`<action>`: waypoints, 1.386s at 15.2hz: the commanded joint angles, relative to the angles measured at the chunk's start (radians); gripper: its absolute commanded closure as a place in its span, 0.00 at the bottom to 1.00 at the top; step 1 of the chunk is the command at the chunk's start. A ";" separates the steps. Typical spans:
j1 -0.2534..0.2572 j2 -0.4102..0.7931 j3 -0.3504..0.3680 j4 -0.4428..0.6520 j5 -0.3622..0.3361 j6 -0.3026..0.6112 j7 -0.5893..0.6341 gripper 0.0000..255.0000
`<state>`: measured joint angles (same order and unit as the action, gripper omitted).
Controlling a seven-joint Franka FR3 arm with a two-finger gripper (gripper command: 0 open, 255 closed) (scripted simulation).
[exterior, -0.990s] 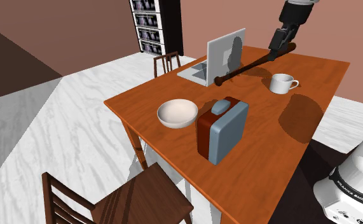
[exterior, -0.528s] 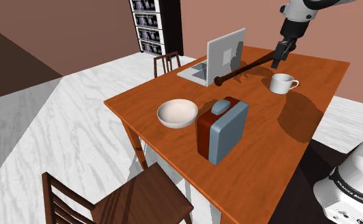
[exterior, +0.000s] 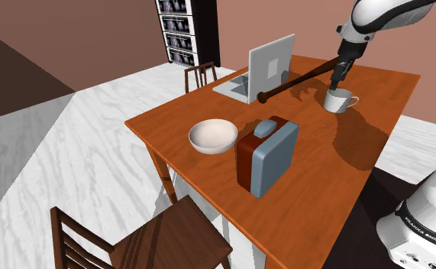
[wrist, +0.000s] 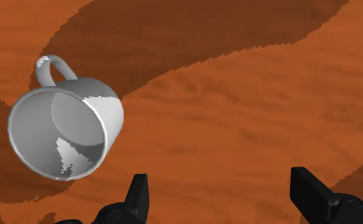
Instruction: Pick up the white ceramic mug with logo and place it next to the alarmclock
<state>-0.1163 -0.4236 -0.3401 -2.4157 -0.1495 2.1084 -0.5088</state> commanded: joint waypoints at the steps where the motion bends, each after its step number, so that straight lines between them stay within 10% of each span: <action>1: -0.003 0.058 -0.034 0.010 0.001 0.046 -0.045 0.00; 9: -0.012 0.327 -0.164 0.115 0.087 0.186 -0.262 0.00; 21: -0.011 0.405 -0.171 0.081 0.136 0.289 -0.298 0.00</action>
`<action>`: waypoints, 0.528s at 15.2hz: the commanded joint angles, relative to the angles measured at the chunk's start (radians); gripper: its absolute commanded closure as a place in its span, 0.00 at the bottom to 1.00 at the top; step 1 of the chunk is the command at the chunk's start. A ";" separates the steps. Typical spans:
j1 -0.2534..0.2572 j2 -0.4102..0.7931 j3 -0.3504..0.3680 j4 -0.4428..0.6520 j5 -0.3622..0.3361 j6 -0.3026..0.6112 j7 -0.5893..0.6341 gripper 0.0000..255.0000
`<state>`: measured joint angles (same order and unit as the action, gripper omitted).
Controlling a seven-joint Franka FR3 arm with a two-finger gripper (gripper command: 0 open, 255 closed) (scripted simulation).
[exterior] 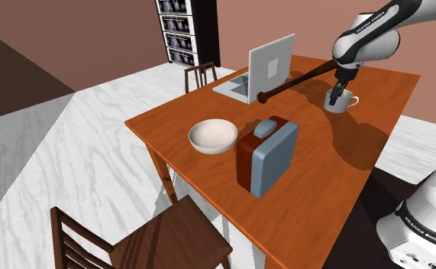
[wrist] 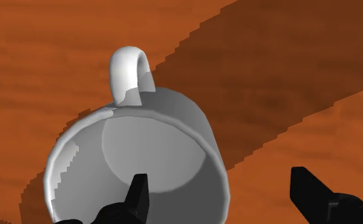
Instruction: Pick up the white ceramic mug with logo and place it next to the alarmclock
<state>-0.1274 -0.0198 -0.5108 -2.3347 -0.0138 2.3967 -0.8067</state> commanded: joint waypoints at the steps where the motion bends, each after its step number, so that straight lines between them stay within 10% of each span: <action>1: 0.000 0.001 0.000 0.000 0.001 0.001 0.000 0.00; 3: 0.000 0.001 0.000 0.000 0.000 0.001 0.000 0.00; 4: 0.000 0.001 0.000 0.000 0.000 0.001 0.000 1.00; 8: 0.000 0.001 0.000 0.000 0.000 0.001 0.000 1.00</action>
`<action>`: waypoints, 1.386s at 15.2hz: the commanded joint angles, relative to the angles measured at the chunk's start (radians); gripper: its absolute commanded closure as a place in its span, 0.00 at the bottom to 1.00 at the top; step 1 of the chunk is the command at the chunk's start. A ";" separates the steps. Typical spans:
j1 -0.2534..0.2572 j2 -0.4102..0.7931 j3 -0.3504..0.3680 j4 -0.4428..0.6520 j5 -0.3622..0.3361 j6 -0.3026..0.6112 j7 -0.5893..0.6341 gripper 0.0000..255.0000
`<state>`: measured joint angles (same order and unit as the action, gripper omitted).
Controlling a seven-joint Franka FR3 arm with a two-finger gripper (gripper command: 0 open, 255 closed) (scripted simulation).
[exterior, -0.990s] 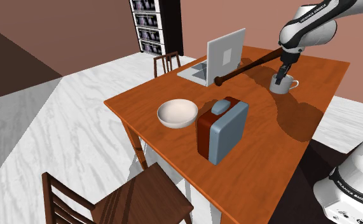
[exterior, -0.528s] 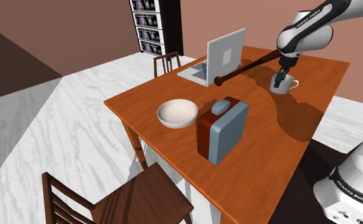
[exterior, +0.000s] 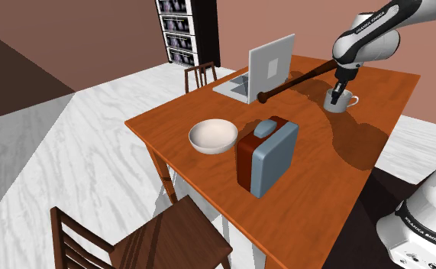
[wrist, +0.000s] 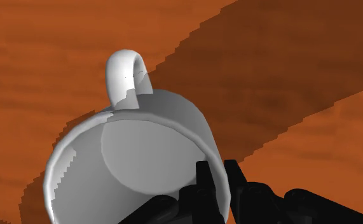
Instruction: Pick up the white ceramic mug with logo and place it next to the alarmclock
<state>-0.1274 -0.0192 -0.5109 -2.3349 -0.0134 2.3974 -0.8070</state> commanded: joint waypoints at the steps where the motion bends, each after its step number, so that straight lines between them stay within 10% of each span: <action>1: 0.000 0.000 0.000 0.000 0.000 0.000 0.000 1.00; 21: -0.002 -0.125 0.017 0.109 -0.071 -0.221 0.053 1.00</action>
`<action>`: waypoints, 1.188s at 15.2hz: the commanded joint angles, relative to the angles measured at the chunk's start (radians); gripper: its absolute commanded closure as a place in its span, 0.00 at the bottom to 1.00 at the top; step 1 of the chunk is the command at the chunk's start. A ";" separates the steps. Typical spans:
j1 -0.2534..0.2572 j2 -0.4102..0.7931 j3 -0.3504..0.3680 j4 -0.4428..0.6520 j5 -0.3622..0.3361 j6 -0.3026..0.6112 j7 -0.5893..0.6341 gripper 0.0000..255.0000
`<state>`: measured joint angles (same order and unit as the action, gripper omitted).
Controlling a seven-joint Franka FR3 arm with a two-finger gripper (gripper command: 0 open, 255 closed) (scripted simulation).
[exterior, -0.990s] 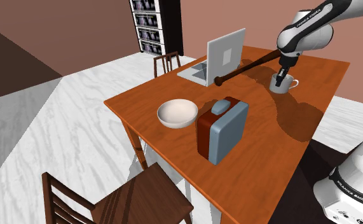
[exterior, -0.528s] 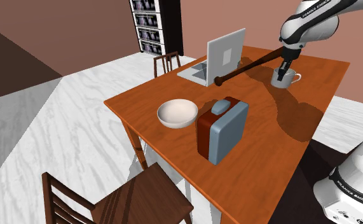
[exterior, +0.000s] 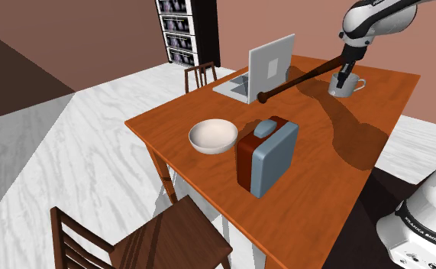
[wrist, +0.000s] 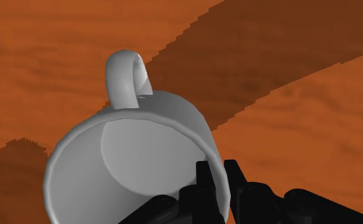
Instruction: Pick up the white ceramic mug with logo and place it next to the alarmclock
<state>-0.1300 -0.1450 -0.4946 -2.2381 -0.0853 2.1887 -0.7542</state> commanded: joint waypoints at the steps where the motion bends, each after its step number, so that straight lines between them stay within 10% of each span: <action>1: 0.001 -0.005 0.002 0.020 -0.002 -0.026 0.002 1.00; 18: 0.004 -0.063 0.023 0.198 -0.019 -0.257 0.017 1.00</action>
<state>-0.1261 -0.2066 -0.4719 -2.0561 -0.1039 1.9497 -0.7363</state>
